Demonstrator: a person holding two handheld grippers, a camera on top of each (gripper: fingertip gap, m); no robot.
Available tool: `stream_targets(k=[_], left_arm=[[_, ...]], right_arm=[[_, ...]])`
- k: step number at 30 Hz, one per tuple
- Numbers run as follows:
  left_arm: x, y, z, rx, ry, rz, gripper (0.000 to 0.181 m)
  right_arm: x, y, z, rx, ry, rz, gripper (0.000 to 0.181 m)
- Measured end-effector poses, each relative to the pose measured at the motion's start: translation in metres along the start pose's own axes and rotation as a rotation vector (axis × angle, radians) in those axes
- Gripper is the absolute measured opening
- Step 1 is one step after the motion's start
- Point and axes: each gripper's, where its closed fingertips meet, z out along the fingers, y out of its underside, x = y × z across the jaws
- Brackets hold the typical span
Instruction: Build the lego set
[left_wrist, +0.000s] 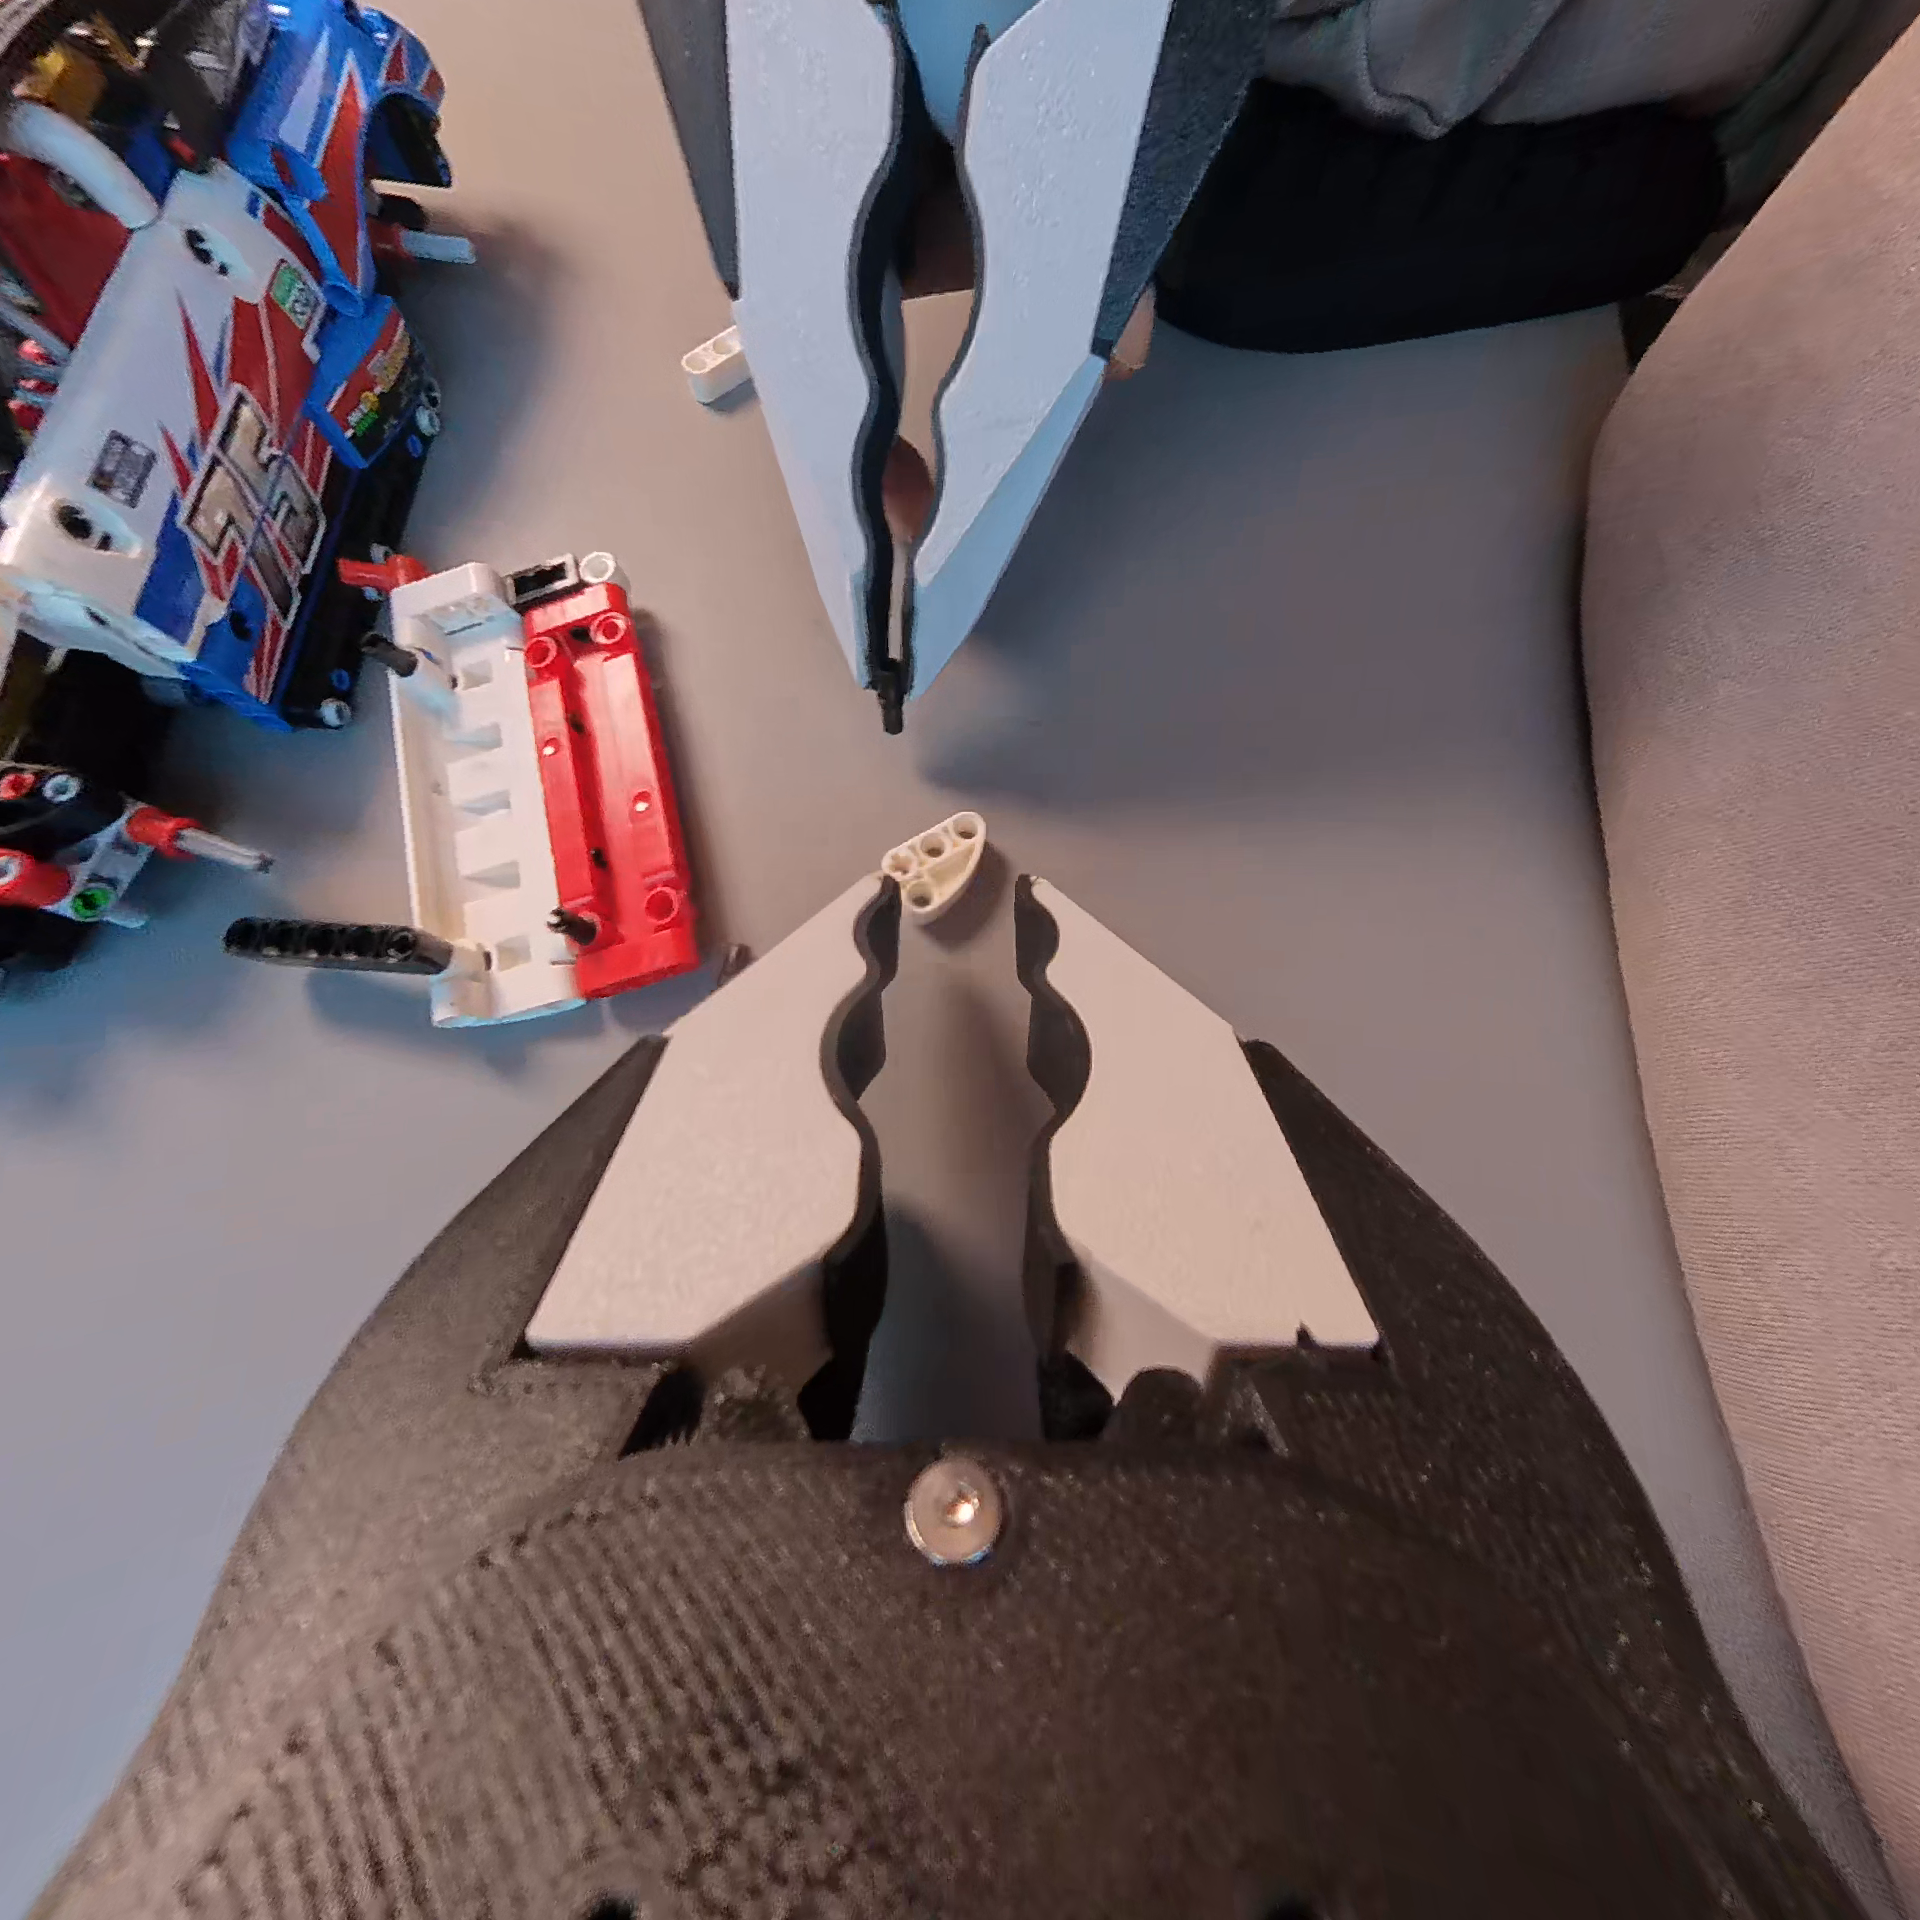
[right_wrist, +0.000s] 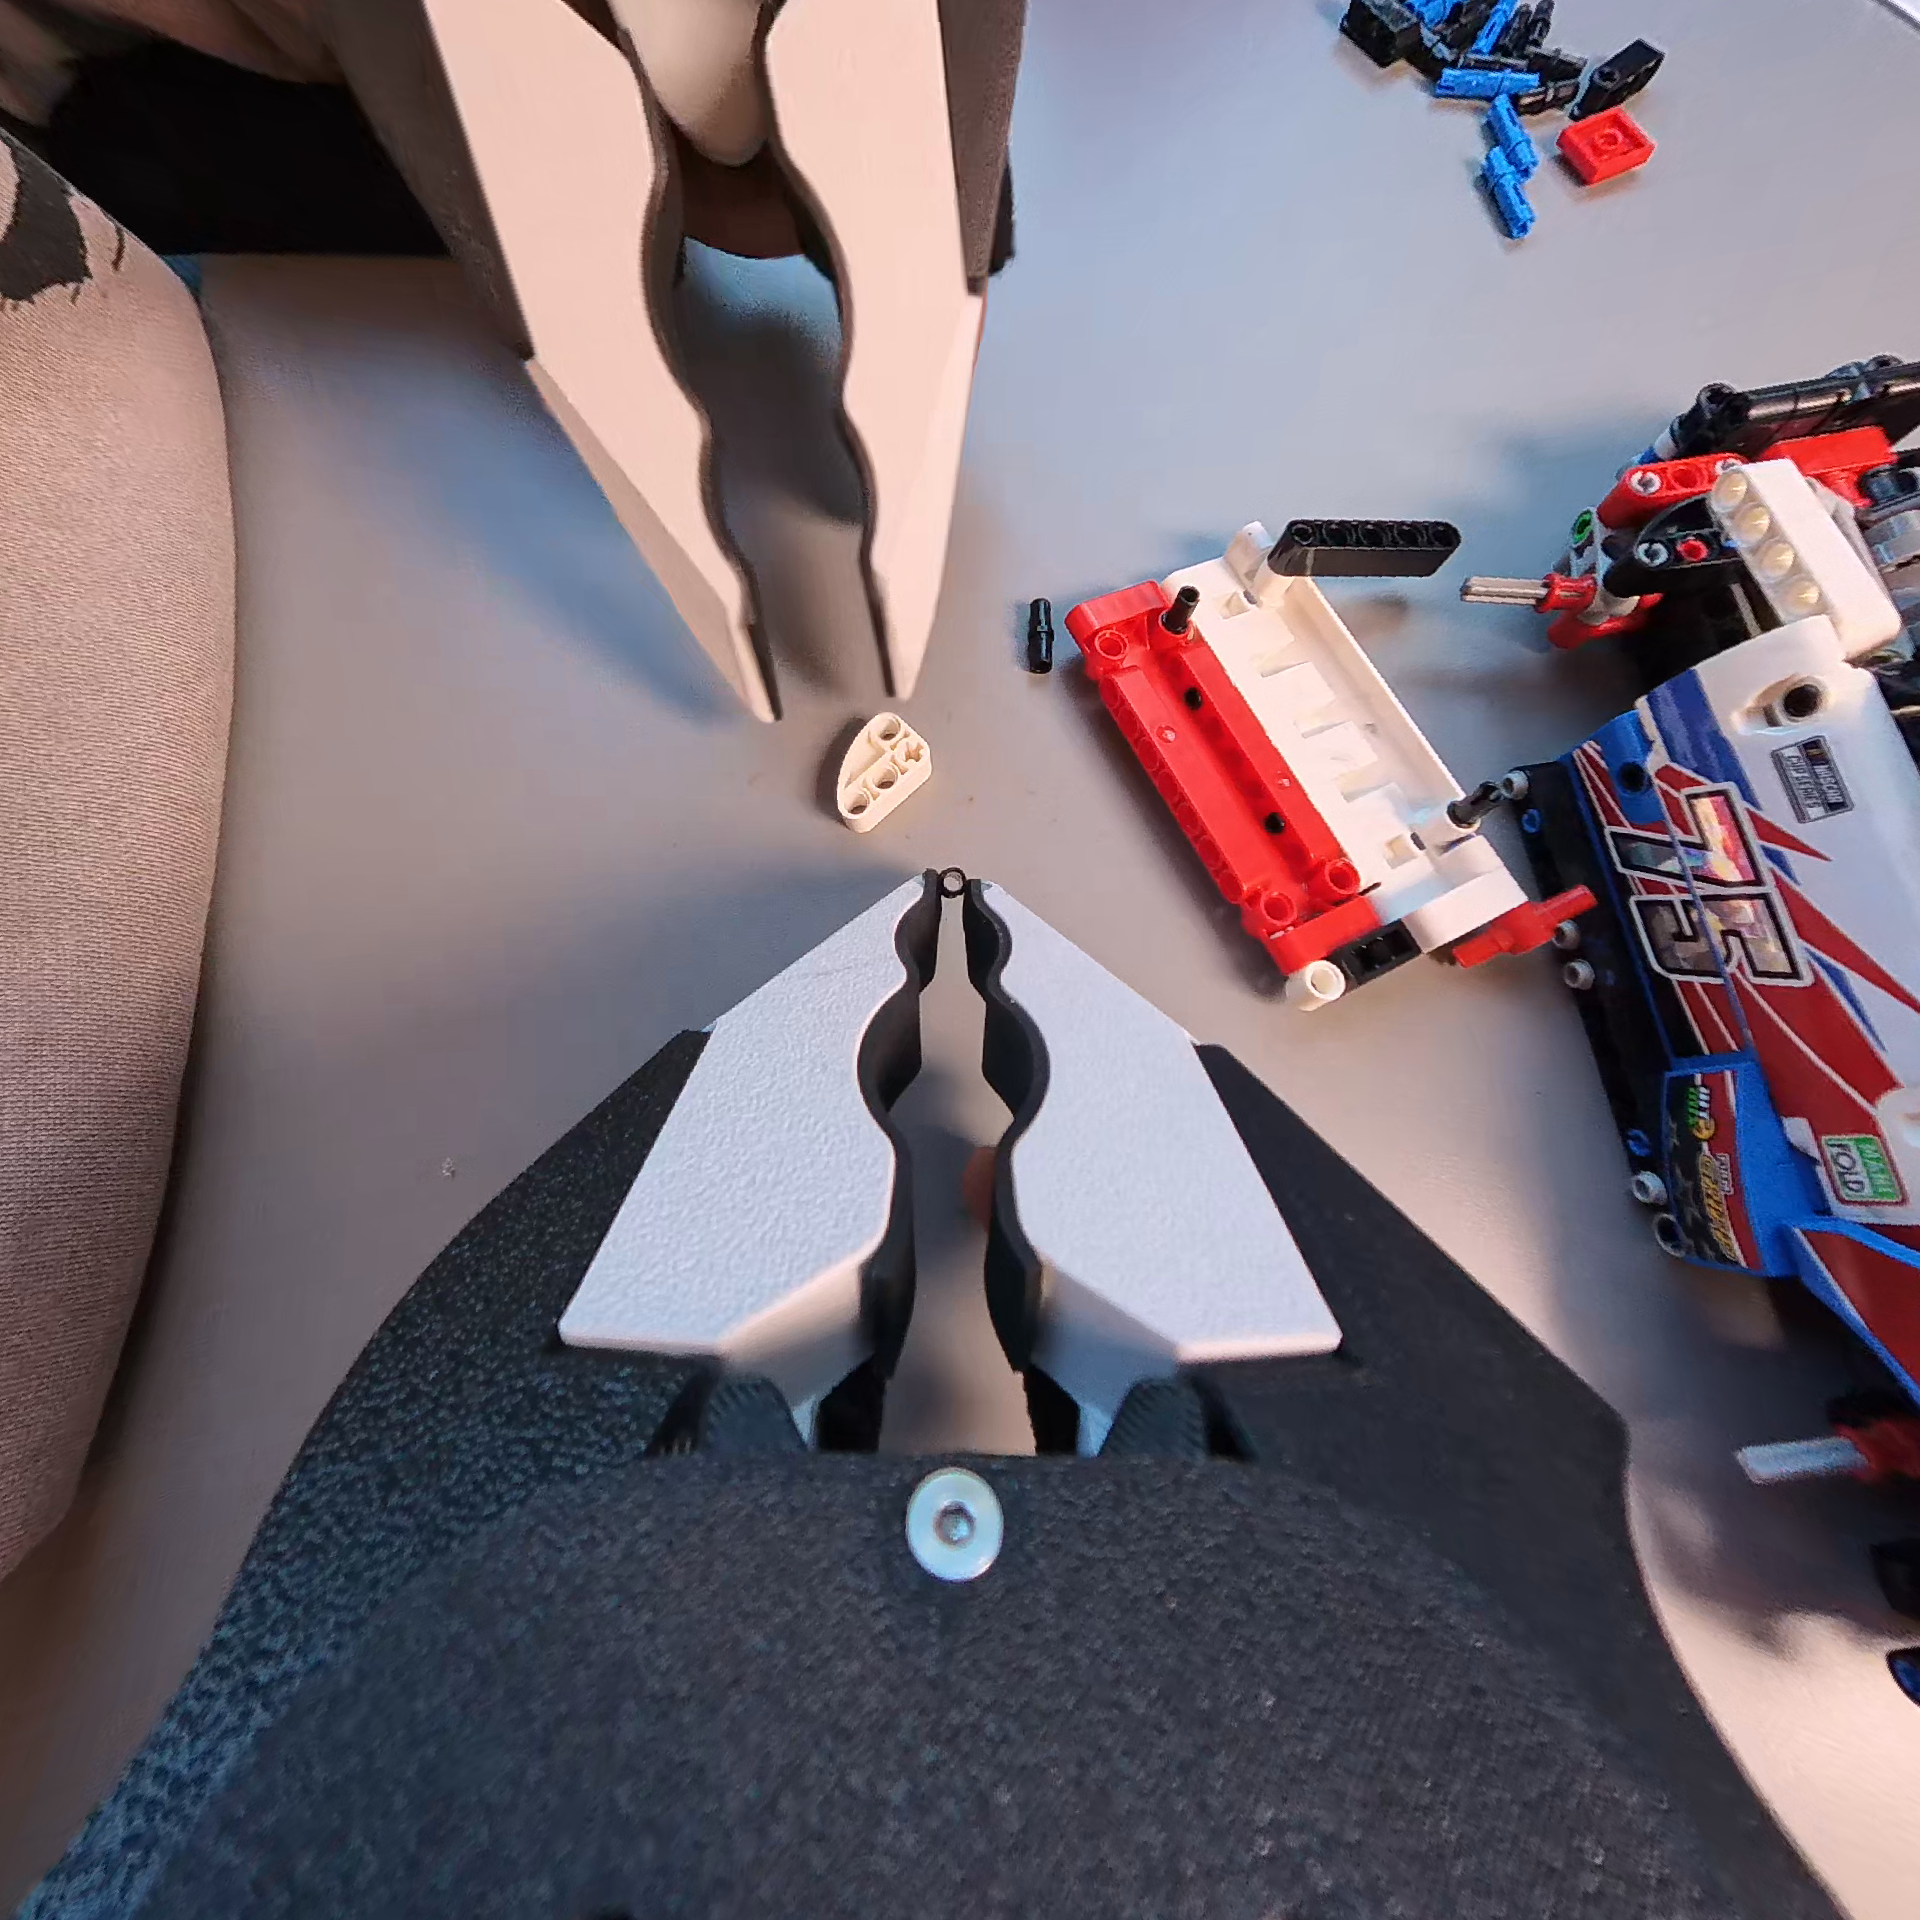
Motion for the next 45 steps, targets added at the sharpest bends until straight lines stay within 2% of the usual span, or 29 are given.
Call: stream_targets(k=[4, 17, 23, 30, 41, 45], left_arm=[[-0.018, 0.007, -0.001, -0.02, -0.08, 0.01, 0.024], [-0.023, -0.004, 0.021, -0.023, -0.2, 0.076, 0.032], [-0.017, -0.008, 0.021, 0.003, -0.158, 0.07, 0.026], [-0.01, -0.006, 0.024, -0.026, -0.139, 0.09, 0.015], [-0.003, -0.007, 0.021, -0.006, -0.104, 0.076, 0.015], [-0.008, -0.009, 0.02, 0.013, -0.117, 0.059, 0.027]], right_arm=[[-0.002, 0.0, 0.0, -0.003, -0.007, -0.005, 0.001], [-0.003, -0.001, -0.002, 0.002, 0.002, -0.02, 0.001], [-0.003, 0.0, -0.003, 0.001, 0.001, -0.014, 0.001], [-0.021, 0.0, 0.001, -0.013, -0.076, -0.048, 0.001], [-0.011, 0.003, 0.001, -0.028, -0.027, -0.036, 0.001], [-0.007, 0.003, -0.002, -0.024, -0.013, -0.031, 0.001]])
